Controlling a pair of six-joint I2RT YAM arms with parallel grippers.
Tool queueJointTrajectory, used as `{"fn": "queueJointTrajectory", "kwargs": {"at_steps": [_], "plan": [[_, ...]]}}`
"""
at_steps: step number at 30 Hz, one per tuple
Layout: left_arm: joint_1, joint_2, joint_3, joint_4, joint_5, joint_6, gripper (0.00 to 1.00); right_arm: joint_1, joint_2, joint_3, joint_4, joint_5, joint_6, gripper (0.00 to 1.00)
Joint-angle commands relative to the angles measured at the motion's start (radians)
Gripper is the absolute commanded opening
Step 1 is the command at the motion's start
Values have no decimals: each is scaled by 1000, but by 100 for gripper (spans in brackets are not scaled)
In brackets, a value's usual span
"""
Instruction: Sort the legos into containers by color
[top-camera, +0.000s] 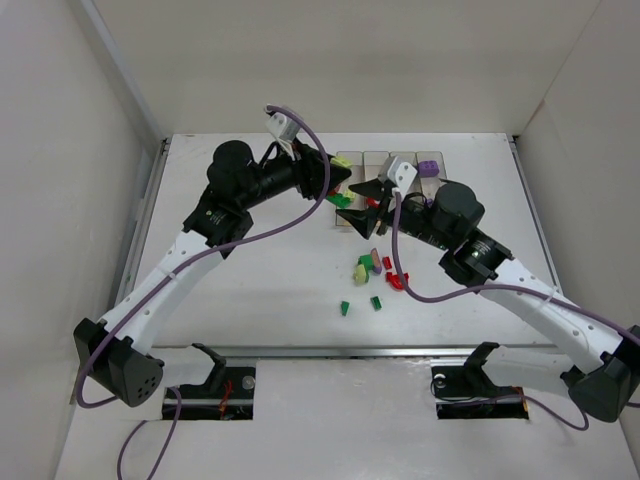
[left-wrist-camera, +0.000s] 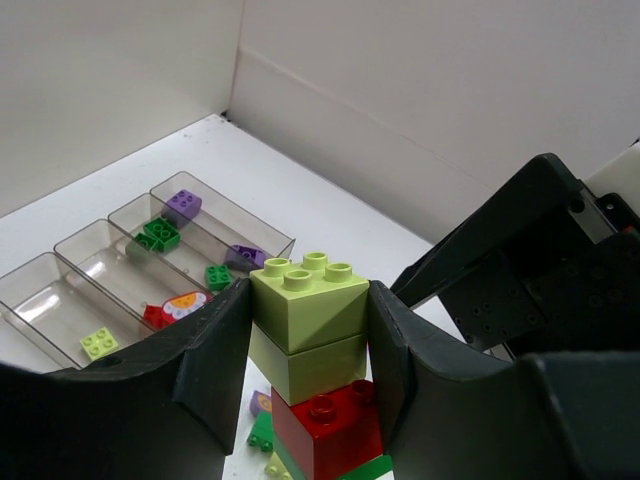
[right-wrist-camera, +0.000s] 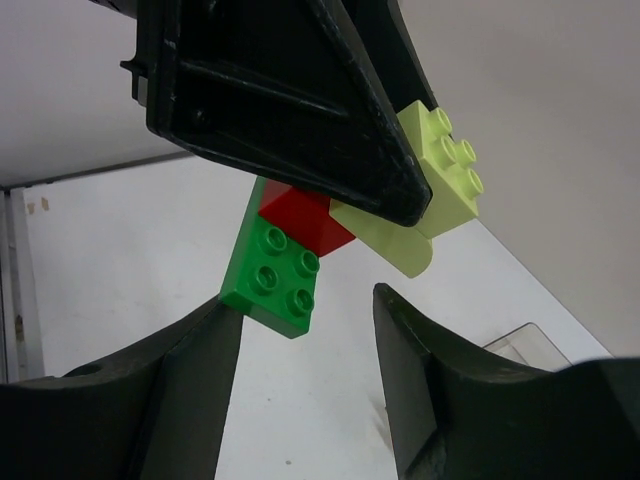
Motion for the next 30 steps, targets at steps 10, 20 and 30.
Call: {"fn": "queueJointTrajectory", "kwargs": {"at_steps": [10,20,30], "plan": [[3,21,37,-69,-33,43,0,22,1,63,62,-26,-5,60],[3,21,46,-60,-33,21,0,22,32,54,52,-62,-14,72],[12,21,46,-60,-33,12,0,22,70,63,25,-33,-23,56]]}}
